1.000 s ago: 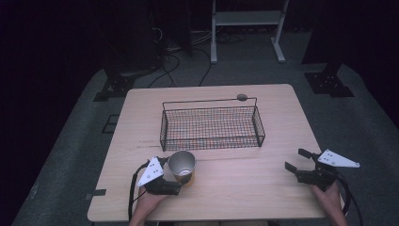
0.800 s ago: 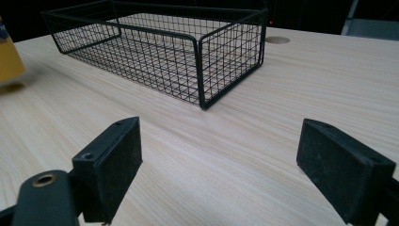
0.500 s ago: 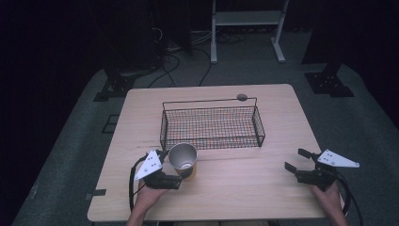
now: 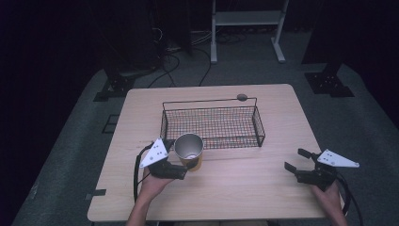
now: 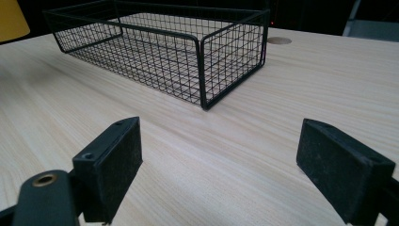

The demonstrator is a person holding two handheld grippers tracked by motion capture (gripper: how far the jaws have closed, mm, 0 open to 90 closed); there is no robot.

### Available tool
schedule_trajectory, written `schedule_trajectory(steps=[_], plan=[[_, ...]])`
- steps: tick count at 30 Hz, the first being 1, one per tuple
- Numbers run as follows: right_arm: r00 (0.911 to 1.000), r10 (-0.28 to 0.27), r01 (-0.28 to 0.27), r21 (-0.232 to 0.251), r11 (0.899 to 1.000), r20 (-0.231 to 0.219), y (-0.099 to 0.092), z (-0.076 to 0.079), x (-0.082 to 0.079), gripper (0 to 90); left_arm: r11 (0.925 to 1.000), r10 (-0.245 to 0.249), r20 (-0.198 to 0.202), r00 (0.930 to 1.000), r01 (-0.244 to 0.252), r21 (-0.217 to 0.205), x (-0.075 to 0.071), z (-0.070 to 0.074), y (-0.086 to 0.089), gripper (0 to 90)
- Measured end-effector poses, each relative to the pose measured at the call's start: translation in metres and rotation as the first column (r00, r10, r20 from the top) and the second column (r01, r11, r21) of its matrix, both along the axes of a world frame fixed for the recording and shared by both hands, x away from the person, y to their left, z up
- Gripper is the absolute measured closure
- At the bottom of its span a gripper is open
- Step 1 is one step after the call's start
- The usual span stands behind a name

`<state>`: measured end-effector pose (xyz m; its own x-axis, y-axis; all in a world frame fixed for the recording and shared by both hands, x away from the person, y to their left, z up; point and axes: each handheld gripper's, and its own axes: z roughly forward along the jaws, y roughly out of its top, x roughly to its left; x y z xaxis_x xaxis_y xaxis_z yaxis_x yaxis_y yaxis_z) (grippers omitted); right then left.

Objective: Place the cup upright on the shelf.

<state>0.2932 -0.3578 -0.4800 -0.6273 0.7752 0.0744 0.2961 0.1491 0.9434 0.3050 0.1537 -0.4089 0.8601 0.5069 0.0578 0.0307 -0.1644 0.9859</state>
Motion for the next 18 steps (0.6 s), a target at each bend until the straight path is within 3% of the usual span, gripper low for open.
schedule_trajectory(steps=[15,18], plan=[[1.0000,-0.003,0.003,0.002,1.000,-0.004,0.000,0.000,0.000,13.7,0.9998,-0.013,0.010,0.9999,0.013,0.013,0.021,0.023,-0.008,14.7],[1.0000,-0.003,0.003,-0.001,1.000,-0.003,0.000,0.000,0.000,13.7,0.9999,-0.016,0.008,0.9998,0.016,-0.002,0.027,0.027,-0.009,14.7]])
